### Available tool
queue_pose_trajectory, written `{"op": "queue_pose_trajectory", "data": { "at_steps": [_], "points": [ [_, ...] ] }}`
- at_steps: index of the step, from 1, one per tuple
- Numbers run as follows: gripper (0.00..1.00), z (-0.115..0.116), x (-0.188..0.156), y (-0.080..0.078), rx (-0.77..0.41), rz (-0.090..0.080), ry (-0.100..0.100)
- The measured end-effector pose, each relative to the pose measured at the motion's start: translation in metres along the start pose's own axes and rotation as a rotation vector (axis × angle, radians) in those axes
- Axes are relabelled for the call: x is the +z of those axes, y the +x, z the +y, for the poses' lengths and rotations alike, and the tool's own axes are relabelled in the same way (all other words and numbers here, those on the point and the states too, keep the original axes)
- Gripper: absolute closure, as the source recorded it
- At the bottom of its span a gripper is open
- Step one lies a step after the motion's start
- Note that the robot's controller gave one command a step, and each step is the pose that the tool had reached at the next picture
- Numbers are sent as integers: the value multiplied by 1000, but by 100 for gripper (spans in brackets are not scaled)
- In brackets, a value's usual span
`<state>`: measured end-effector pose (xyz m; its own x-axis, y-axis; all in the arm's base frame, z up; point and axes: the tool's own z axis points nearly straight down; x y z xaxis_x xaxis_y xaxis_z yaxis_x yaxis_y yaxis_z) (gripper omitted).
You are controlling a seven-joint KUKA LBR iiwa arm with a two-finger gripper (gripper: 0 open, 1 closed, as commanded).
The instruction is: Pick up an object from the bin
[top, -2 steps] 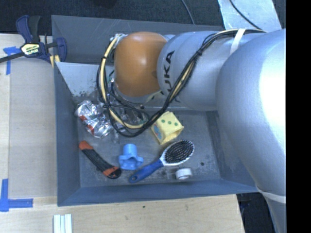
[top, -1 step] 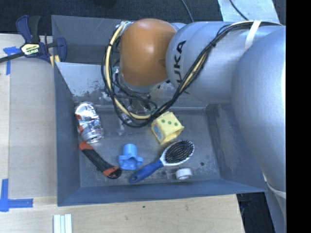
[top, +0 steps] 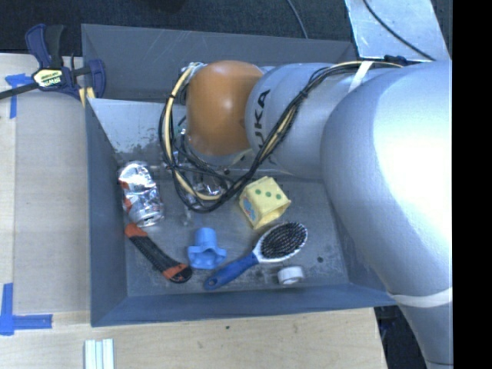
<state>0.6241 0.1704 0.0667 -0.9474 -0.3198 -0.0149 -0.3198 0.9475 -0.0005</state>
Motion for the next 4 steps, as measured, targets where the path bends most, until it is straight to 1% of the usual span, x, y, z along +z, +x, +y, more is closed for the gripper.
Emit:
{"op": "queue_pose_trajectory", "data": {
  "at_steps": [1, 2, 3, 4],
  "points": [
    [0, 43, -73, 54, -157, -24, 2],
    [0, 15, -15, 7, 11, -14, 2],
    [0, 49, -32, 49, -367, -22, 6],
    [0, 21, -131, -2, 23, -14, 2]
  ]
}}
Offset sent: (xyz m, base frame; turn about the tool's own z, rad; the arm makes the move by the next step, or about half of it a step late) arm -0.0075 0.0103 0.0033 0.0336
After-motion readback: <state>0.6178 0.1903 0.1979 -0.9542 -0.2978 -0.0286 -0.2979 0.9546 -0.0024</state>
